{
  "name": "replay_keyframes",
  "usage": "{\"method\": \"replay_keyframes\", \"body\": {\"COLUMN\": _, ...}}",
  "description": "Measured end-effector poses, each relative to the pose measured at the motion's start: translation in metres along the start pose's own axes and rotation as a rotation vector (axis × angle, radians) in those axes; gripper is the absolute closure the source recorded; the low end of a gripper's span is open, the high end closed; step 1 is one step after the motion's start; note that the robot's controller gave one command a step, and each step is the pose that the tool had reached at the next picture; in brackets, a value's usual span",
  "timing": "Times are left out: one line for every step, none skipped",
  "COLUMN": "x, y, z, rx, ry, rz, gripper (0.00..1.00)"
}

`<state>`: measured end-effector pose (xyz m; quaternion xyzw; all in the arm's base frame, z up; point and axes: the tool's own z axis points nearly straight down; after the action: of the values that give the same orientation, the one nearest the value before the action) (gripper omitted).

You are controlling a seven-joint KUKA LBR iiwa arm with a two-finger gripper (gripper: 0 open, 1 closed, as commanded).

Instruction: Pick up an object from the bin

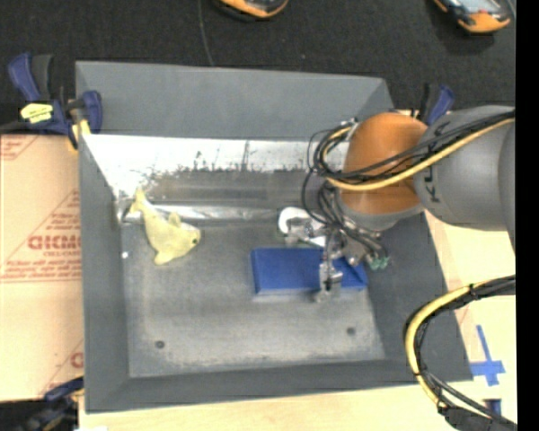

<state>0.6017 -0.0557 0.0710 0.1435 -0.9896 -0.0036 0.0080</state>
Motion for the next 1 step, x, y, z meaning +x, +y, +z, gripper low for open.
{"method": "replay_keyframes", "body": {"x": 0.0000, "y": 0.0000, "z": 0.0000, "rx": 0.000, "ry": 0.000, "rz": 0.001, "gripper": 1.00}}
